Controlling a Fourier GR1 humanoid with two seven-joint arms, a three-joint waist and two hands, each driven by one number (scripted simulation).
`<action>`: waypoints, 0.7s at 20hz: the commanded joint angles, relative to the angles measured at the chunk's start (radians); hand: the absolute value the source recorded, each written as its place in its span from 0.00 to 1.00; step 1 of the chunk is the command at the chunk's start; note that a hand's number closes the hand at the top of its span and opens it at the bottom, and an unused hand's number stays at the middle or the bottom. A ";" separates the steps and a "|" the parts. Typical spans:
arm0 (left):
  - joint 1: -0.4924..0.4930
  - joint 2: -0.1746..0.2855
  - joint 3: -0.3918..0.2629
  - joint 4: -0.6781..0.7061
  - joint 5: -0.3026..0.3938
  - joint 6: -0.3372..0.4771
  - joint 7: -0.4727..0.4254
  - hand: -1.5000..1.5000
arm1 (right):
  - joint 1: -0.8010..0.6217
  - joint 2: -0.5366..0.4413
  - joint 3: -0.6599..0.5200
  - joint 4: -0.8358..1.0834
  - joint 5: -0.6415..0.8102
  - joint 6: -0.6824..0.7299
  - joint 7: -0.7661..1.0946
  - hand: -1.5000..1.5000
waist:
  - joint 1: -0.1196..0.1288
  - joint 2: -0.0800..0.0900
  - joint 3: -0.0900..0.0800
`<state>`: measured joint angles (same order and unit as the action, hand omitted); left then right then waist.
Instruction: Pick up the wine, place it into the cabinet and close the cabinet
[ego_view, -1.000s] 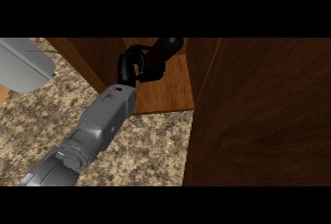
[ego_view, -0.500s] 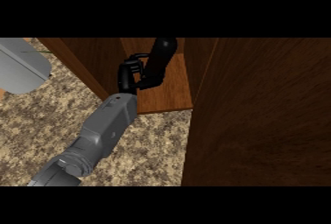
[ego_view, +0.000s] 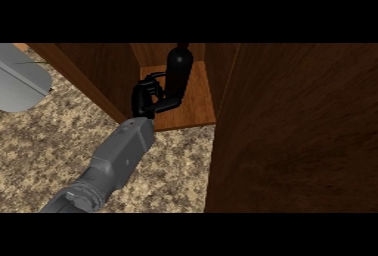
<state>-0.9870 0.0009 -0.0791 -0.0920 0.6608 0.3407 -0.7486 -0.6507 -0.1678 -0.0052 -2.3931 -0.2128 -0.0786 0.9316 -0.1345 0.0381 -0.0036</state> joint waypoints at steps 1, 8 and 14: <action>0.031 -0.001 0.001 -0.003 0.019 -0.021 -0.026 1.00 | 0.006 0.006 0.010 -0.026 -0.023 -0.008 0.027 0.00 | -0.010 -0.003 -0.001; 0.089 -0.001 -0.030 -0.006 0.052 -0.040 -0.006 1.00 | 0.003 0.030 0.024 0.021 -0.024 0.004 -0.027 0.00 | -0.040 0.000 -0.001; 0.110 -0.001 -0.055 -0.006 0.060 -0.020 -0.011 1.00 | 0.035 0.002 0.005 -0.031 -0.061 0.026 0.006 0.00 | -0.055 -0.002 -0.001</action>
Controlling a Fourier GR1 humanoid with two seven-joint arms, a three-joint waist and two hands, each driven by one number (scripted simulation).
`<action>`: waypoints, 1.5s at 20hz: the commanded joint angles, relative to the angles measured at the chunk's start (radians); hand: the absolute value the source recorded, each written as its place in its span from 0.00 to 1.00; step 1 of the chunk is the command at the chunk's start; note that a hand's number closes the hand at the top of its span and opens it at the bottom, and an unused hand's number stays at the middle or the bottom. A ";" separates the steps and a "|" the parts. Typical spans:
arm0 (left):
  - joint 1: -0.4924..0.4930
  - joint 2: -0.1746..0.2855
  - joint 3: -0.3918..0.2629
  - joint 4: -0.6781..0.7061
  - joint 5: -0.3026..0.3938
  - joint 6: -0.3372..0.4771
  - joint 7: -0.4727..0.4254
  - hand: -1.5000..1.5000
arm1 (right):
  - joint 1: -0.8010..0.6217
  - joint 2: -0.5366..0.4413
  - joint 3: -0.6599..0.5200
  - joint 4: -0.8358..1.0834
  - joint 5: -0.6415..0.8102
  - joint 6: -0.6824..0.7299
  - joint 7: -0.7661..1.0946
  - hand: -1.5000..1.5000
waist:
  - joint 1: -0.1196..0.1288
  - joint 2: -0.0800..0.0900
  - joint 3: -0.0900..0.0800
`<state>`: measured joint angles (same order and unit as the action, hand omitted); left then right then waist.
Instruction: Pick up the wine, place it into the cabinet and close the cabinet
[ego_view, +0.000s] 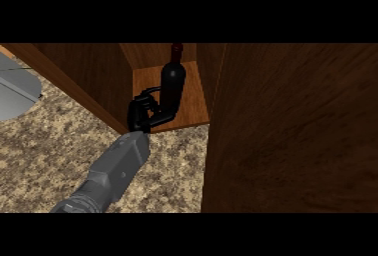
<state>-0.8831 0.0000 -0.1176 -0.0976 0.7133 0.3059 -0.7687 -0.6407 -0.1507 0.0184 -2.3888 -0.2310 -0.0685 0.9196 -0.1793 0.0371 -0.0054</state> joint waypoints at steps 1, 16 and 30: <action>0.000 0.000 -0.018 -0.004 0.010 0.019 0.012 1.00 | 0.007 0.002 -0.012 -0.007 -0.025 0.000 0.004 0.00 | 0.009 0.000 0.000; -0.087 0.000 -0.077 -0.053 0.059 0.129 0.046 1.00 | 0.024 -0.004 -0.042 0.012 -0.037 0.021 -0.024 0.00 | 0.002 0.002 0.002; -0.223 0.000 -0.064 -0.019 0.104 0.196 0.123 1.00 | 0.065 -0.016 -0.074 -0.007 -0.073 0.056 -0.041 0.00 | 0.011 0.011 0.004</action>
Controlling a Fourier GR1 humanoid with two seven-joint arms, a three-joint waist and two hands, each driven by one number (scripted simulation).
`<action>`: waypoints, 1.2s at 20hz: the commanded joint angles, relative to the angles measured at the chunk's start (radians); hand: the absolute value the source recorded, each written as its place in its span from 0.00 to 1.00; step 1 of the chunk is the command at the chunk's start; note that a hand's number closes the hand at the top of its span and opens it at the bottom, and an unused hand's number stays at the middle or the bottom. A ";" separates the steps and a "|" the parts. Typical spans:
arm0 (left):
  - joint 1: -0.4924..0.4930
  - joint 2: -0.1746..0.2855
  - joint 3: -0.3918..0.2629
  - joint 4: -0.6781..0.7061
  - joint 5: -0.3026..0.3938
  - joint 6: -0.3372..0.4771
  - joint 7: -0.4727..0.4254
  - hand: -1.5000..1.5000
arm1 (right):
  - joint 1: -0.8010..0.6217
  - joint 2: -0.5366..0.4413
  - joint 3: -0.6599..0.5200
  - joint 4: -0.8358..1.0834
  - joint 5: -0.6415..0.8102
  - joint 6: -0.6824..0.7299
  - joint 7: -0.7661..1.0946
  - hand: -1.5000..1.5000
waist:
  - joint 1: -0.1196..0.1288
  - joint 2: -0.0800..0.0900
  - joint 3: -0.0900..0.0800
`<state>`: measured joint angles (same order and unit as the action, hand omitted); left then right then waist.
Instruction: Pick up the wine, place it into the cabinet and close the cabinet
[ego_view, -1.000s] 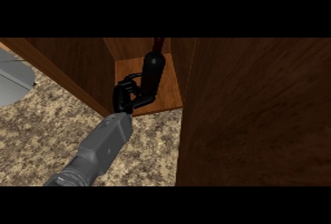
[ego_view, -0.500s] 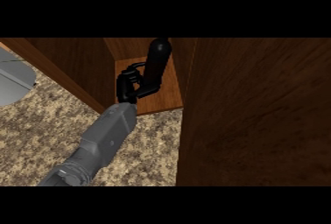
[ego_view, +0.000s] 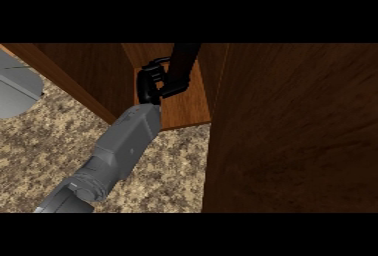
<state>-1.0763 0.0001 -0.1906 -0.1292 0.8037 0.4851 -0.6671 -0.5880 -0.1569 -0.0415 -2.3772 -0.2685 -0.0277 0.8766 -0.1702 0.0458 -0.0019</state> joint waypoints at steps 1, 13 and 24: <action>-0.052 0.000 0.002 0.021 0.007 0.027 0.046 1.00 | -0.001 0.008 0.019 -0.015 0.005 -0.006 0.002 0.00 | 0.006 0.001 -0.001; -0.114 0.030 -0.015 0.103 -0.034 0.069 0.073 1.00 | 0.053 -0.002 -0.022 -0.019 -0.028 0.032 -0.030 0.00 | 0.015 0.012 0.002; -0.063 0.105 -0.141 0.129 -0.165 0.239 0.083 1.00 | 0.015 -0.002 -0.029 -0.002 -0.021 0.027 -0.037 0.00 | 0.005 0.029 0.001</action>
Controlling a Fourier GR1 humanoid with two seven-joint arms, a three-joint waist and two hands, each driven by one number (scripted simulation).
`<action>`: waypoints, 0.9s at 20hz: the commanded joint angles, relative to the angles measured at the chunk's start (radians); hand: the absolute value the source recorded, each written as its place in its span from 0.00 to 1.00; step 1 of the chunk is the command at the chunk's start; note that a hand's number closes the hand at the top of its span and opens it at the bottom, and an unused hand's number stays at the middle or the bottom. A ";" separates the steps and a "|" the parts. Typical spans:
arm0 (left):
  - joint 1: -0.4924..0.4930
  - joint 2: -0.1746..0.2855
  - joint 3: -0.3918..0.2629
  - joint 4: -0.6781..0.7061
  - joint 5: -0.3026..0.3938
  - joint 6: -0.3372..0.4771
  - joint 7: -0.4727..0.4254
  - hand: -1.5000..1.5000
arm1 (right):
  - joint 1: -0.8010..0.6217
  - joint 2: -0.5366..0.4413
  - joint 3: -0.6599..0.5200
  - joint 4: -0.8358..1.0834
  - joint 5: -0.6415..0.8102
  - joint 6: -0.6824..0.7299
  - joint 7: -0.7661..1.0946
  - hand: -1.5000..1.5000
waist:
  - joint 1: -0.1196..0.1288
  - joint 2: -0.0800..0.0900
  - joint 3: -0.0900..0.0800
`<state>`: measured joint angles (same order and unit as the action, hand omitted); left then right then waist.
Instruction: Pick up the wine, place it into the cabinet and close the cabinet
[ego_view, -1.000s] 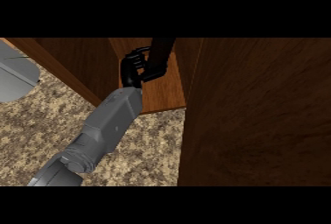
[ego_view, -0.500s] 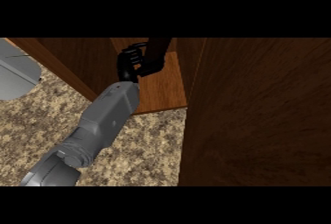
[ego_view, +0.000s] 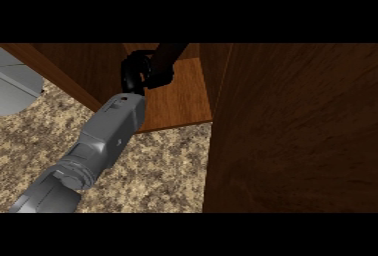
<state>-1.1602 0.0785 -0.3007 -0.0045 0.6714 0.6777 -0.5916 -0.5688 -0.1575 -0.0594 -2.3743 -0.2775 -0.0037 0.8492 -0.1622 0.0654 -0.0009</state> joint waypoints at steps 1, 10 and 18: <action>0.032 0.019 -0.029 0.004 -0.031 0.070 0.011 1.00 | 0.001 0.003 -0.004 -0.027 -0.019 -0.007 0.010 0.00 | -0.003 0.000 -0.001; 0.057 0.047 -0.067 0.004 -0.074 0.043 0.070 0.00 | -0.005 -0.001 -0.007 -0.032 -0.031 0.010 0.003 0.00 | -0.019 0.008 -0.002; 0.051 0.081 -0.058 0.004 -0.067 -0.014 0.085 0.00 | -0.003 0.001 0.018 -0.023 -0.003 0.019 -0.006 0.00 | -0.004 0.008 -0.004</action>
<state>-1.1323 0.0942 -0.3438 -0.0188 0.6219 0.7076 -0.5030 -0.5850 -0.1554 -0.0497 -2.3738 -0.2820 0.0103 0.8411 -0.1765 0.0699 -0.0020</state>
